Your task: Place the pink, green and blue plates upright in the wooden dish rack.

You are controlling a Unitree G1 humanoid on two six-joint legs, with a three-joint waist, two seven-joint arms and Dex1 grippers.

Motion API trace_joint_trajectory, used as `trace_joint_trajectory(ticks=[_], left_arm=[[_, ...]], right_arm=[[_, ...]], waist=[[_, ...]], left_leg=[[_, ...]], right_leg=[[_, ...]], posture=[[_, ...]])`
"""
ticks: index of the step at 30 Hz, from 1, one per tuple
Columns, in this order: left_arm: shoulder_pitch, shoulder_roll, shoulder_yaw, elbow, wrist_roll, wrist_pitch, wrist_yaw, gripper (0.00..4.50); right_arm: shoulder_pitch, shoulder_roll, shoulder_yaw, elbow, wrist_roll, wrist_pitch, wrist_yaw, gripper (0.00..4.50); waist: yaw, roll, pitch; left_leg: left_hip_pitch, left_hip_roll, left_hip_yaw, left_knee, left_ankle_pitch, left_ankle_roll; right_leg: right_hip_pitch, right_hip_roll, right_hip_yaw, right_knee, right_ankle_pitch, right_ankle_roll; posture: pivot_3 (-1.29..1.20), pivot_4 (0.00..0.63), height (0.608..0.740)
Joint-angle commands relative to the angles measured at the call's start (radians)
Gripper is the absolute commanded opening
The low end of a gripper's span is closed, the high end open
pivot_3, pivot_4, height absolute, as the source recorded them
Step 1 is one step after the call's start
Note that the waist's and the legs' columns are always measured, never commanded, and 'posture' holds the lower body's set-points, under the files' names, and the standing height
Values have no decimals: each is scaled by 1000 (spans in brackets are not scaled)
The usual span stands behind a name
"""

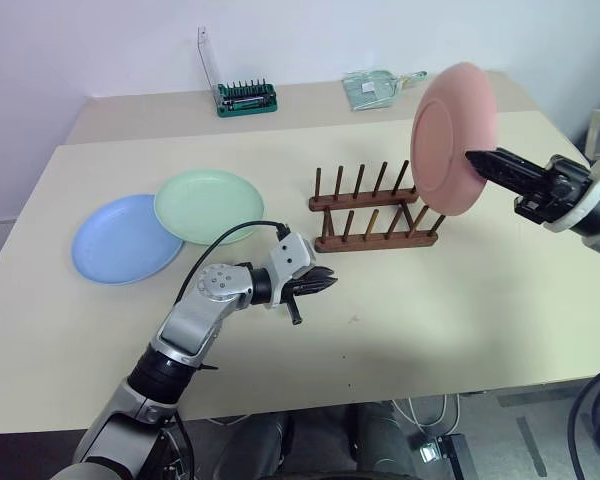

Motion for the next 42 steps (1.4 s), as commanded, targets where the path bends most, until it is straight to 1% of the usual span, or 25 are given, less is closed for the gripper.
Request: trace_joint_trajectory(ticks=[1, 2, 3, 6, 7, 8, 10, 12, 14, 16, 17, 19, 20, 21, 22, 23, 25, 27, 30, 34, 39, 41, 42], left_arm=[[-2, -2, 11, -45, -14, 3, 1, 531], [-4, -3, 11, -45, -14, 5, 1, 531], [-5, -4, 9, -48, -13, 7, 2, 531], [-5, -4, 10, -57, -14, 15, 6, 531], [-3, -3, 11, -61, -16, 18, 6, 531], [-1, -3, 14, -66, -17, 22, 8, 531], [4, -5, 19, -77, -21, 32, 15, 531], [9, -10, 30, -89, -29, 45, 26, 531], [9, -29, 75, -100, -69, 75, 51, 531], [-15, -95, 187, -111, -106, 101, 175, 1096], [-35, -127, 245, -113, -99, 99, 258, 1462], [-103, -186, 380, -109, -34, 119, 504, 2511], [-137, -204, 443, -113, 2, 127, 622, 2933], [-159, -216, 481, -116, 25, 135, 698, 3511], [-177, -225, 517, -125, 51, 137, 773, 3951], [-195, -233, 553, -140, 74, 154, 844, 3951], [-215, -230, 601, -184, 133, 250, 962, 3951], [-214, -225, 618, -222, 166, 368, 1019, 3951], [-207, -232, 625, -255, 177, 532, 1047, 3951], [-209, -300, 718, -278, 162, 669, 1101, 3951], [-224, -305, 766, -218, 144, 771, 1085, 3951], [-236, -315, 804, -179, 143, 812, 1096, 3951], [-237, -316, 811, -167, 138, 809, 1090, 3726]], right_arm=[[-65, 12, -7, 54, -20, -7, 0, 27], [-76, 14, -3, 68, -27, -6, 2, 27], [-91, 18, 5, 82, -42, -12, 5, 326], [-124, 28, 20, 87, -93, -49, -5, 1425], [-130, 30, 26, 79, -129, -80, -17, 1989], [-134, 29, 36, 71, -174, -122, -33, 2371], [-139, 29, 50, 64, -274, -231, -63, 2371], [-146, 17, 53, 78, -343, -298, -81, 2371], [-165, -4, 39, 95, -414, -378, -108, 2371], [-186, -29, 15, 88, -461, -452, -117, 2431], [-191, -41, 9, 50, -459, -455, -109, 2431], [-176, -59, 28, -99, -415, -425, -63, 2431], [-165, -57, 48, -177, -388, -403, -45, 2431], [-157, -54, 60, -225, -373, -389, -35, 2431], [-149, -47, 76, -272, -358, -369, -33, 2431], [-138, -39, 94, -315, -336, -343, -29, 2431], [-108, -16, 147, -386, -307, -306, -14, 2431], [-75, 5, 201, -425, -308, -295, 2, 2431], [-47, 31, 249, -444, -328, -296, 7, 2431], [-24, 58, 281, -447, -332, -294, 13, 2431], [-1, 69, 283, -470, -336, -286, 15, 2431], [29, 61, 283, -505, -323, -270, 19, 2431], [44, 57, 284, -524, -321, -266, 22, 2431]], waist=[[0, 0, 0], [0, 0, 0], [0, 0, 0], [0, 0, 0], [0, 0, 0], [0, 0, 0], [1, 0, 0], [1, 0, 0], [0, 0, 0], [0, 1, 0], [1, 1, 0], [2, 0, 0], [0, 0, 0], [-3, 0, 1], [-6, 0, 0], [-6, -1, 0], [-1, -2, 0], [2, -6, 0], [14, -7, 1], [25, -7, 1], [24, -7, 1], [24, -7, 1], [24, -7, 1]], left_leg=[[0, 0, 0, 0, 0, 0], [0, 0, 0, 0, 0, 0], [0, 0, 0, 0, 0, 0], [0, 0, 0, 0, 0, 0], [0, 0, 0, 0, 0, 0], [-1, 0, 0, 0, 0, 0], [-1, 0, 0, 0, 0, 0], [-1, 0, 0, 0, 0, 0], [-1, 0, 0, 0, 0, 0], [-1, 0, 1, 0, 0, 0], [-1, 0, 1, 0, 0, 0], [-2, 1, 0, 0, 1, -2], [-3, 2, 0, 0, 1, -2], [-3, 2, 0, 0, 2, -3], [-3, 5, 1, 0, 1, -5], [-2, 7, 2, 0, 0, -6], [0, 7, 3, 0, -1, -7], [1, 7, 3, 1, -1, -6], [0, 5, 2, 2, -1, -6], [0, 4, 2, 2, -1, -6], [0, 6, 2, 2, -1, -7], [0, 6, 2, 2, -1, -7], [0, 6, 2, 2, -1, -7]], right_leg=[[0, 0, 0, 0, 0, 0], [0, 0, 0, 0, 0, 0], [-1, 0, 0, 0, 0, 0], [-1, 0, 0, 0, 0, 0], [-1, 0, 0, 0, 0, 0], [-1, 0, 0, 0, 0, 0], [-1, 0, 0, 0, 0, 0], [-1, 0, 0, 0, 0, 0], [-1, 0, 0, 0, 0, 0], [-2, 0, 0, 0, 0, 0], [-2, 0, 1, 1, 0, 0], [-2, 1, 1, 1, 0, 0], [-3, 2, 1, 1, 0, 0], [-4, 3, 1, 1, 1, -1], [-5, 5, 1, 0, 2, -2], [-4, 5, 1, 0, 2, -3], [-2, 7, 1, 0, 2, -3], [-1, 7, 1, 0, 2, -3], [-1, 6, 1, 1, 2, -3], [-2, 6, 1, 1, 2, -2], [-2, 7, 1, 1, 2, -3], [-2, 7, 1, 1, 2, -3], [-2, 7, 1, 2, 2, -3]], posture=[[0, 150, 738], [0, 150, 738], [0, 150, 738], [0, 150, 738], [0, 150, 738], [0, 150, 738], [0, 150, 738], [0, 150, 738], [0, 150, 738], [0, 150, 738], [0, 150, 738], [0, 150, 738], [0, 150, 738], [0, 150, 738], [0, 150, 738], [0, 150, 738], [0, 150, 738], [0, 150, 738], [0, 150, 738], [0, 150, 738], [0, 150, 738], [0, 150, 738], [0, 150, 738]])
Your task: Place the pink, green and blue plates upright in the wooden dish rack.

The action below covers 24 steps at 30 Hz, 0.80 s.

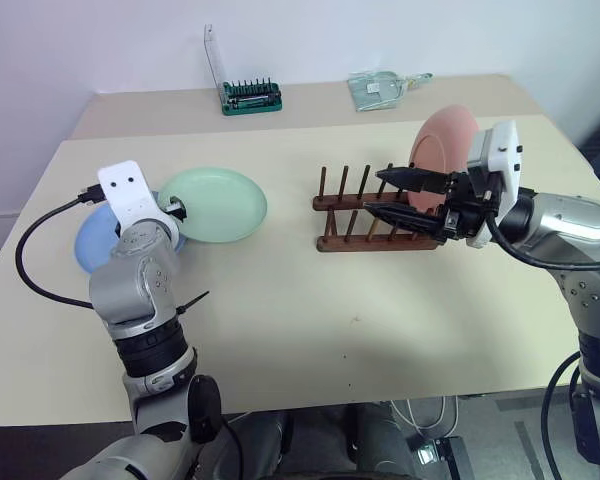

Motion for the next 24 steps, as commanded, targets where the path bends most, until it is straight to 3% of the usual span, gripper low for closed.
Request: trace_joint_trajectory(ticks=[1, 3, 8, 13, 15, 18, 20, 24], left_arm=[[-24, 3, 41, 24, -15, 20, -3, 3431], [-36, -1, 54, 44, -32, 9, -13, 2740], [-66, 3, 48, 78, -42, -21, -20, 103], [-66, -13, 23, 35, -65, -95, -42, 37], [-69, -18, -21, -5, -91, -207, -93, 37], [-66, -27, -102, -57, -127, -310, -169, 0], [-66, -49, -129, -85, -168, -355, -206, 0], [-63, -68, -156, -115, -225, -361, -230, 0]], right_arm=[[33, -16, -14, -90, 20, 12, 12, 2431], [50, -8, -12, -115, 18, 22, -2, 2431], [99, 3, 3, -168, 5, 30, -22, 2431], [114, 4, 9, -184, -10, 25, -34, 2431], [79, 0, 59, -155, -74, 6, -36, 2431], [18, 1, 181, -135, -223, -58, -36, 3315], [-37, 13, 296, -102, -404, -171, -54, 4288], [-155, 59, 452, 53, -704, -362, -120, 4452]], waist=[[0, 0, 0], [0, 0, 0], [0, -1, 0], [0, -1, 0], [0, -1, 0], [-1, -1, 0], [-3, -1, 0], [-18, -1, 0]], left_leg=[[0, 0, 0, 0, 0, 0], [-1, 0, 0, 0, 0, 0], [0, 0, 0, 0, 0, 0], [0, 0, 0, 0, 0, 0], [0, 0, 0, 0, 0, 0], [0, 0, 0, 0, 0, -1], [0, 0, 1, 0, 0, -1], [0, 0, 2, 0, 0, -1]], right_leg=[[0, 0, 0, 0, 0, 0], [0, 0, 0, 0, 0, 0], [0, 0, 0, 0, 0, 0], [0, 0, 0, 0, 0, 0], [0, 0, 0, 0, 0, 0], [0, 0, 0, 0, 0, 0], [0, 0, 0, 0, 0, 0], [0, 0, 0, 0, 0, 0]], posture=[[0, 150, 738], [0, 150, 738], [0, 150, 738], [0, 150, 738], [0, 150, 738], [0, 150, 738], [0, 150, 738], [0, 150, 738]])
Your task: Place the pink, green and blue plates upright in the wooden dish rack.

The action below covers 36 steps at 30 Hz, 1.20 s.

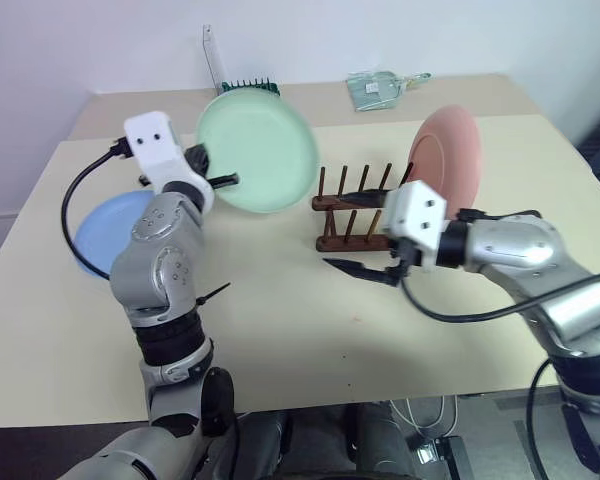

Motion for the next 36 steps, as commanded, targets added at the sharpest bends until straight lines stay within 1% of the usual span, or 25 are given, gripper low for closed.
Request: trace_joint_trajectory(ticks=[1, 5, 8, 9, 11, 15, 16, 17, 18, 19, 21, 22, 23, 24, 25, 26, 27, 29, 31, 33, 34, 35, 36], left_arm=[[-10, 1, -22, -55, -44, -28, -16, 0], [-22, -9, -35, -71, -83, -15, -12, 0], [-29, -15, -38, -79, -104, -1, -1, 0], [-32, -17, -40, -81, -109, 4, 4, 0], [-33, -22, -37, -84, -125, 9, 13, 0], [-31, -16, -36, -84, -141, 19, 31, 0], [-31, -13, -36, -82, -144, 20, 33, 0], [-32, -15, -31, -79, -157, 23, 32, 0], [-33, -19, -26, -77, -174, 28, 29, 0], [-32, -21, -22, -77, -187, 32, 28, 0], [-35, -38, -7, -84, -228, 27, 22, 711], [-44, -47, 5, -89, -249, 16, 24, 987], [-64, -63, 35, -88, -278, -3, 41, 1413], [-93, -79, 81, -79, -309, -36, 70, 1974], [-124, -78, 122, -65, -308, -94, 103, 2422], [-153, -66, 161, -44, -293, -152, 138, 2957], [-179, -42, 196, -15, -272, -205, 174, 3379], [-194, 52, 222, 62, -183, -276, 220, 3379], [-154, 165, 191, 128, -95, -342, 200, 3379], [-69, 271, 120, 173, -22, -395, 127, 3379], [-21, 310, 79, 187, 2, -412, 81, 3379], [9, 333, 53, 196, 15, -427, 50, 3379], [72, 359, -7, 193, 23, -445, -25, 3379]], right_arm=[[-80, 30, 72, 104, -227, -160, -58, 4452], [-140, 69, 117, 221, -373, -298, -86, 4452], [-151, 86, 123, 273, -439, -366, -94, 4452], [-150, 92, 122, 285, -455, -385, -94, 4226], [-148, 100, 117, 302, -494, -412, -103, 3628], [-140, 112, 100, 315, -534, -449, -110, 1669], [-137, 112, 97, 316, -545, -457, -113, 1061], [-133, 111, 94, 317, -555, -464, -115, 629], [-130, 110, 92, 319, -569, -472, -118, 77], [-127, 110, 90, 320, -580, -477, -119, 27], [-122, 112, 82, 323, -609, -493, -136, 0], [-121, 112, 79, 325, -619, -499, -142, 0], [-120, 112, 75, 328, -627, -506, -148, 0], [-120, 112, 70, 331, -633, -511, -152, 0], [-121, 112, 64, 335, -634, -516, -156, 0], [-124, 112, 55, 339, -633, -521, -162, 0], [-128, 111, 46, 343, -628, -527, -164, 0], [-134, 117, 11, 343, -587, -534, -160, 0], [-135, 133, -50, 322, -494, -518, -140, 0], [-129, 166, -135, 271, -331, -457, -103, 0], [-125, 188, -186, 232, -222, -391, -81, 0], [-122, 202, -219, 204, -150, -343, -66, 0], [-126, 234, -290, 146, 15, -184, -77, 0]], waist=[[-11, 0, 0], [-16, 0, 0], [-15, 0, 0], [-15, 0, 0], [-14, 0, 0], [-15, 0, 0], [-16, 0, 0], [-16, 0, 0], [-16, 0, 0], [-16, 0, 0], [-15, 0, 0], [-15, 0, 0], [-13, 0, 0], [-13, 0, 0], [-14, 0, 0], [-14, 0, 0], [-16, 0, 0], [-23, 0, 0], [-33, 1, 0], [-41, 1, 0], [-41, 1, 0], [-41, 1, 0], [-38, 1, 0]], left_leg=[[0, 0, 0, 0, 0, 0], [0, 0, 0, 0, 0, 0], [0, 0, -1, -1, 0, 0], [0, 0, -1, -1, 0, 0], [0, 0, -1, -1, 0, 0], [0, 0, -1, -1, 0, 0], [0, 0, -1, -1, 0, 0], [0, 0, -1, -1, 0, 0], [0, 0, -1, -1, 0, 0], [0, 1, -1, -1, 0, 0], [0, 1, -1, -1, 0, 0], [0, 1, -1, -1, 0, 0], [0, 1, -1, -1, 0, 0], [0, 1, -1, 0, 0, 0], [0, 1, -1, 0, 0, 0], [0, 1, -1, 0, 0, 0], [0, 1, -1, 0, 0, -1], [2, 2, 1, -2, 1, -1], [4, 4, 2, -4, 1, -2], [3, 4, 2, -4, 0, -2], [3, 4, 2, -4, 0, -2], [3, 4, 2, -4, 0, -2], [2, 4, 2, -4, 0, -2]], right_leg=[[0, 0, 0, 0, 0, 0], [0, 0, 0, 0, 0, 0], [-1, 1, 0, 0, 0, 0], [-1, 1, 0, 0, 0, 0], [0, 1, 0, -1, 0, 0], [0, 1, 0, 0, 0, 0], [0, 1, 0, 0, 0, 0], [0, 1, 0, 0, 0, 0], [0, 1, 0, 0, 0, 0], [0, 2, 0, 0, 0, 0], [0, 2, 1, 0, 0, 0], [0, 2, 1, 0, 0, 0], [0, 2, 1, 0, 0, 0], [0, 2, 1, 0, 0, 0], [0, 2, 1, 0, 0, 0], [0, 2, 1, -1, 0, 0], [-1, 2, 1, 0, 0, 0], [-1, 3, 2, -1, 0, -1], [-1, 5, 5, -1, 0, -1], [-1, 7, 6, -1, 1, -1], [-1, 7, 7, -1, 1, -2], [-1, 7, 7, -1, 1, -2], [-1, 7, 7, -1, 1, -2]], posture=[[0, 150, 738], [0, 150, 738], [0, 150, 738], [0, 150, 738], [0, 150, 738], [0, 150, 738], [0, 150, 738], [0, 150, 738], [0, 150, 738], [0, 150, 738], [0, 150, 738], [0, 150, 738], [0, 150, 738], [0, 150, 738], [0, 150, 738], [0, 150, 738], [0, 150, 738], [0, 150, 738], [0, 150, 738], [0, 150, 738], [0, 150, 738], [0, 150, 738], [0, 150, 738]])
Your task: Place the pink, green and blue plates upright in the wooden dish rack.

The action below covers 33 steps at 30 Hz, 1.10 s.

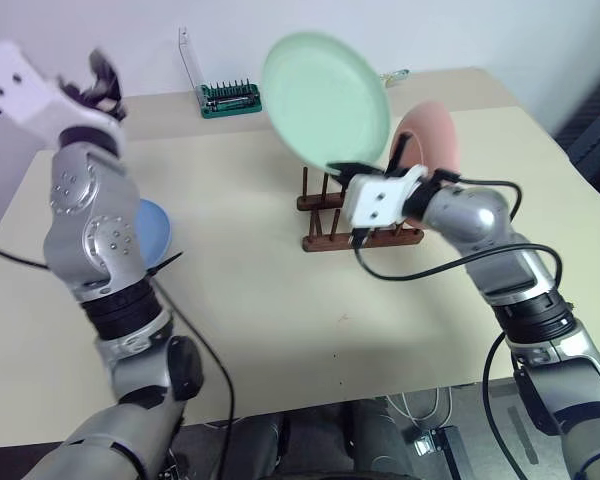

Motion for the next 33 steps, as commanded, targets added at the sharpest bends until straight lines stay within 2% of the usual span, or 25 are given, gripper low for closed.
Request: trace_joint_trajectory(ticks=[1, 3, 5, 9, 12, 16, 25, 33], left_arm=[[113, 59, -164, -15, 47, -73, -184, 3379], [212, 95, -276, -40, 48, -94, -318, 3379], [302, 102, -349, -81, 5, -117, -442, 3379], [424, 125, -424, -165, -130, -50, -641, 3379], [482, 165, -482, -231, -168, -25, -746, 3379], [490, 169, -485, -247, -203, 23, -765, 3379], [502, 179, -481, -290, -207, 62, -768, 3379], [510, 176, -484, -312, -206, 81, -755, 3379]], right_arm=[[-17, 71, -193, -198, 417, 333, -3, 0], [-17, 106, -314, -295, 760, 592, -86, 0], [-14, 138, -406, -338, 1029, 728, -220, 0], [6, 135, -471, -342, 1270, 868, -430, 0], [61, 90, -474, -350, 1332, 921, -471, 0], [92, 56, -479, -339, 1388, 934, -499, 0], [109, 7, -449, -223, 1331, 938, -456, 0], [95, 9, -444, -96, 1305, 947, -419, 0]], waist=[[3, 0, 0], [6, 0, 0], [3, 0, 0], [-3, 1, 0], [-1, 2, 0], [1, 3, 0], [1, 3, 0], [1, 3, 0]], left_leg=[[-1, 0, -1, 0, 0, 0], [-2, -1, -4, 1, 0, 1], [-2, -1, -5, 1, -1, 1], [-1, 0, -3, 0, -1, 2], [0, 2, -1, -1, -1, 1], [0, 2, 2, 0, -1, 1], [0, 2, 3, 0, -1, 2], [1, 2, 4, 0, -1, 2]], right_leg=[[0, 0, 0, 0, 0, 0], [1, 0, 0, 0, 0, -1], [2, 0, 1, 0, 1, -2], [-1, 1, 3, 0, 1, -2], [-1, 2, 5, 0, 1, -2], [-1, 2, 7, 1, 1, -2], [-1, 2, 7, 0, 1, -2], [-1, 2, 8, 0, 1, -2]], posture=[[0, 150, 738], [0, 150, 738], [0, 150, 738], [0, 150, 738], [0, 150, 738], [0, 150, 738], [0, 150, 738], [0, 150, 738]])
